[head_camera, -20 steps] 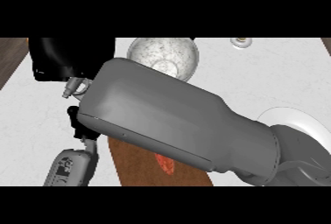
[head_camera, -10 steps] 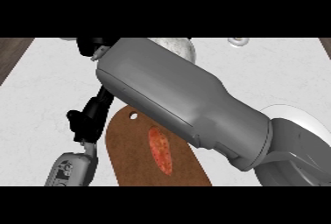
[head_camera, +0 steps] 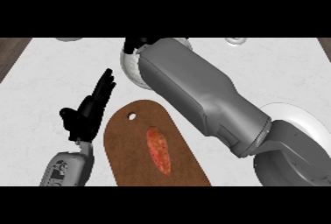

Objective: Pick the croissant from the plate and place it in the bowl

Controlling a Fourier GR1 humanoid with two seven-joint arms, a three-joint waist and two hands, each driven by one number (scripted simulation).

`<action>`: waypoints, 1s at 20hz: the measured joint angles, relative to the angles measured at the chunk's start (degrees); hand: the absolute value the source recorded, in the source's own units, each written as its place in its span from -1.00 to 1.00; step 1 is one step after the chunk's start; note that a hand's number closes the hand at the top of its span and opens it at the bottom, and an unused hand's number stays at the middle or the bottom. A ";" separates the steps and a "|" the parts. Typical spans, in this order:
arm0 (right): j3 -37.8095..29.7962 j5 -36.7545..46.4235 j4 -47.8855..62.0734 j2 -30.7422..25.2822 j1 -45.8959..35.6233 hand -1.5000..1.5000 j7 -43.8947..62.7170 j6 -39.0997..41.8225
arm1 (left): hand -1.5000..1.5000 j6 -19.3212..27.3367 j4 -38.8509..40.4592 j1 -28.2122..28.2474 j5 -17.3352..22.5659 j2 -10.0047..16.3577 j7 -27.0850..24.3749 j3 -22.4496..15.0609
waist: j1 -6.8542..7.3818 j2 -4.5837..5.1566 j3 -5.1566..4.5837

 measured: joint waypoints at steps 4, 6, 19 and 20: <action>-0.93 -0.41 3.88 0.01 3.25 1.00 -4.26 -1.39 | 0.00 -0.20 -0.96 1.01 0.02 0.22 0.37 -0.09 | -0.18 0.02 0.04; -2.33 -1.95 4.85 0.01 4.98 1.00 -7.01 -0.60 | 0.00 -0.13 -1.44 1.11 -0.14 0.23 0.42 -0.20 | -0.11 0.11 0.06; -15.39 -13.87 3.56 0.01 14.08 -1.00 -30.81 -1.77 | 0.00 0.22 -1.04 1.55 -0.47 -0.19 -0.28 -0.42 | -0.50 0.13 0.16; -16.37 -14.25 3.35 0.02 13.91 -1.00 -32.48 -2.94 | 0.00 -0.11 -1.12 1.60 -0.18 0.04 -0.27 -0.22 | -0.60 0.09 0.16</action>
